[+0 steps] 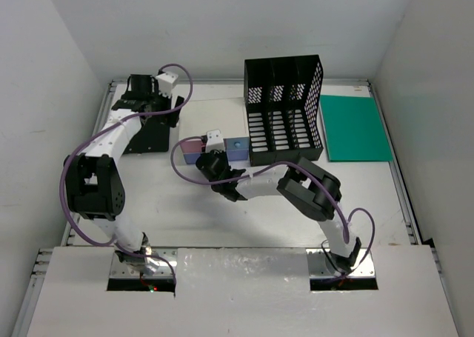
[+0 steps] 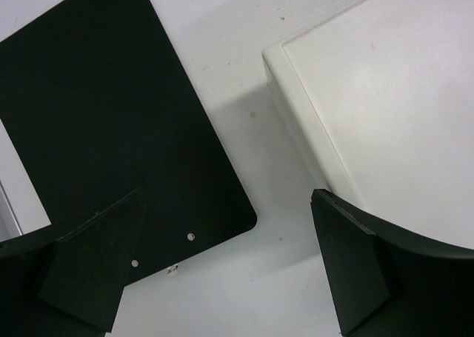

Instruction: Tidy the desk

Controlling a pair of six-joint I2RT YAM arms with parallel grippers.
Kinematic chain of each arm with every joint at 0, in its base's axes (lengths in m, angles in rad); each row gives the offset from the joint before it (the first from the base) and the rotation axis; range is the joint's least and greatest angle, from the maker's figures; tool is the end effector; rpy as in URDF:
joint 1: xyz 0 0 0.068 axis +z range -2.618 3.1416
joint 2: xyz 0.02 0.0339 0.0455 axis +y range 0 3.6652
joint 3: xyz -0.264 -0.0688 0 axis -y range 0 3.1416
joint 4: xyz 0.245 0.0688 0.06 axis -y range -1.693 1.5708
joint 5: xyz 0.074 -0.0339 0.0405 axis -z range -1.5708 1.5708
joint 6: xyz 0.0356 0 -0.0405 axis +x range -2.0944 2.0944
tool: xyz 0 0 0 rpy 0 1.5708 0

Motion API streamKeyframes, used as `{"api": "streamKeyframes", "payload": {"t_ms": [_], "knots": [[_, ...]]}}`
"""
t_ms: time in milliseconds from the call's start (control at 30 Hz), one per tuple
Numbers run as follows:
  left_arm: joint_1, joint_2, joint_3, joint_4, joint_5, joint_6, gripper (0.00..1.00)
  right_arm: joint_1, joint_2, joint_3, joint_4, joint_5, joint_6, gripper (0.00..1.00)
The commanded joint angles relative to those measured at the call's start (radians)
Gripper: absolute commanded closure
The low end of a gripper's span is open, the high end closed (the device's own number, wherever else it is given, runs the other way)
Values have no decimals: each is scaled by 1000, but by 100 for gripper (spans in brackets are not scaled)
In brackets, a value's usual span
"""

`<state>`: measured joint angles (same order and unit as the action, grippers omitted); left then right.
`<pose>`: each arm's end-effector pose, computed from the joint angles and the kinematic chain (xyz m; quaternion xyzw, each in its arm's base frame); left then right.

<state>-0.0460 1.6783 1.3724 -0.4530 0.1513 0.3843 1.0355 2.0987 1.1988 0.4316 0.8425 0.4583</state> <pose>0.3786 -0.0228 0.2843 0.2247 0.8886 -0.0022 0.3998 0.2470 0.3644 0.1429 -0.0160 0.8062 0.0691 0.5874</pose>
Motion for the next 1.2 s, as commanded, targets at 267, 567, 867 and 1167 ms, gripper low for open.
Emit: {"api": "streamKeyframes", "payload": {"t_ms": [267, 567, 867, 1167], "knots": [[168, -124, -30, -18, 48, 45, 6, -15, -95, -74, 216, -83, -153, 69], [195, -207, -281, 100, -294, 477, 8, 9, -423, -289, 6, -634, -270, 29], [163, -154, -536, 479, -290, 861, 26, 9, -670, -502, -47, -658, -323, 27], [55, 0, -636, 648, -263, 939, 25, 9, -715, -577, -16, -645, -346, 27]]}}
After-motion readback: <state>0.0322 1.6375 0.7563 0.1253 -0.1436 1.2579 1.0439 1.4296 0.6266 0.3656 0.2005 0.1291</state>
